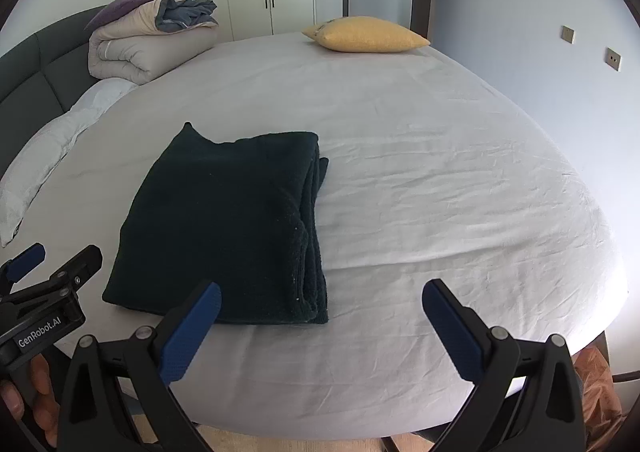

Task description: Fold small clothes

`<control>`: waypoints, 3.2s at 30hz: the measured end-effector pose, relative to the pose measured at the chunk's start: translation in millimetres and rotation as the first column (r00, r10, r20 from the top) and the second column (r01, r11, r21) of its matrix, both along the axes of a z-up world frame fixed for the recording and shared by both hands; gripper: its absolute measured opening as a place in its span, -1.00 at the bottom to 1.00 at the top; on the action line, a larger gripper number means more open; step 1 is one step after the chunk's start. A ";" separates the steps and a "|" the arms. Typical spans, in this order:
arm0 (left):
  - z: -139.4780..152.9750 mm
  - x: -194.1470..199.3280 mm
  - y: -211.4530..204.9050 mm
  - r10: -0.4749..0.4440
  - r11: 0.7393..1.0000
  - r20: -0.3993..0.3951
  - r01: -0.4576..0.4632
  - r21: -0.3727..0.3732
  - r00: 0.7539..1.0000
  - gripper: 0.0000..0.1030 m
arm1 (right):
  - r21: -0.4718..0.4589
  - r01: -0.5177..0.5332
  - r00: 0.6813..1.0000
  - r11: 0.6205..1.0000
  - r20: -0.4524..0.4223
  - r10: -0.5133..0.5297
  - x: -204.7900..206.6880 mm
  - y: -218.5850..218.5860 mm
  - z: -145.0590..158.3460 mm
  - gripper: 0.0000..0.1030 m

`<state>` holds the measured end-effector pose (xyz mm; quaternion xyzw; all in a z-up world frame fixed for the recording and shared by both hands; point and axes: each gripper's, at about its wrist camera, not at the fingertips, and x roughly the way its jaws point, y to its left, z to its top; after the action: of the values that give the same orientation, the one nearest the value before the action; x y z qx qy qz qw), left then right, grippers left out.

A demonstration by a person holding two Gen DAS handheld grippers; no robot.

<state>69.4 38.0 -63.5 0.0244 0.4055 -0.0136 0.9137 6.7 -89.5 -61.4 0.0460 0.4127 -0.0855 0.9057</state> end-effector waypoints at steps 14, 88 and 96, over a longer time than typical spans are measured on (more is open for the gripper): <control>-4.7 -3.0 -1.2 -0.009 1.000 -0.017 0.009 -0.021 1.000 1.00 | 0.006 0.007 1.000 1.000 0.012 -0.007 -0.6 1.1 2.4 1.00; 3.0 -30.0 5.6 -0.026 0.995 -0.005 0.026 -0.094 1.000 1.00 | -0.054 0.041 0.997 0.998 0.070 -0.037 -12.9 5.5 15.3 1.00; -4.5 -29.9 2.3 -0.038 0.995 -0.027 0.036 -0.093 0.999 1.00 | -0.055 0.038 0.998 0.998 0.058 -0.034 -12.4 4.3 13.5 1.00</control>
<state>39.5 40.3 -68.0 -0.0109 0.4168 -0.0498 0.9076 -5.7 -85.2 -48.0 0.0302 0.3833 -0.1121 0.9163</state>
